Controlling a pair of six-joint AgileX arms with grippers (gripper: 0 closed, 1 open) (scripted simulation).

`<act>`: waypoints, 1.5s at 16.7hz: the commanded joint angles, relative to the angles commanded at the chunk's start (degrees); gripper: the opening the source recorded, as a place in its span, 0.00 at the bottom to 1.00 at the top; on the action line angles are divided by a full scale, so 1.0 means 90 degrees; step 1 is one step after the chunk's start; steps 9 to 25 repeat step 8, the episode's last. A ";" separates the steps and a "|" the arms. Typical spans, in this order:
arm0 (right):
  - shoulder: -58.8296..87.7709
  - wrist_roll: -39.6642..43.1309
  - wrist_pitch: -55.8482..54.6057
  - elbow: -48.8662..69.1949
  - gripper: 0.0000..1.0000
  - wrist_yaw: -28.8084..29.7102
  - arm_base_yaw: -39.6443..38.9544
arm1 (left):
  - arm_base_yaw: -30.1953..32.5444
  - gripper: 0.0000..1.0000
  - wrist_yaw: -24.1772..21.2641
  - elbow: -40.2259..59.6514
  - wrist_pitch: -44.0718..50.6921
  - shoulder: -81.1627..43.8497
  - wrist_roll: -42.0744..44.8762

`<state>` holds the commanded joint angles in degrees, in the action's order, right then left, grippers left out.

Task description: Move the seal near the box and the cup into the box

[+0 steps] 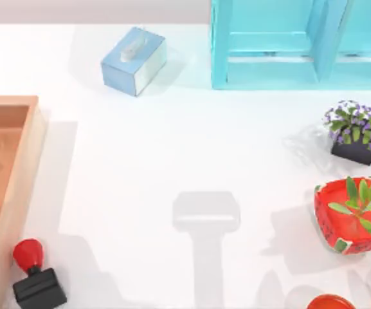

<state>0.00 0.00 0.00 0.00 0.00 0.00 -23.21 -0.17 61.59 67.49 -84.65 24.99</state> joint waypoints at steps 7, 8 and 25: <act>0.0000 0.0000 0.0000 0.0000 1.00 0.0000 0.0000 | 0.0013 1.00 -0.0001 0.0878 0.1078 0.0242 -0.0045; 0.0000 0.0000 0.0000 0.0000 1.00 0.0000 0.0000 | 0.0011 1.00 -0.0001 0.0894 0.1093 0.0253 -0.0049; 0.0000 0.0000 0.0000 0.0000 1.00 0.0000 0.0000 | 0.0011 1.00 -0.0001 0.0894 0.1093 0.0253 -0.0049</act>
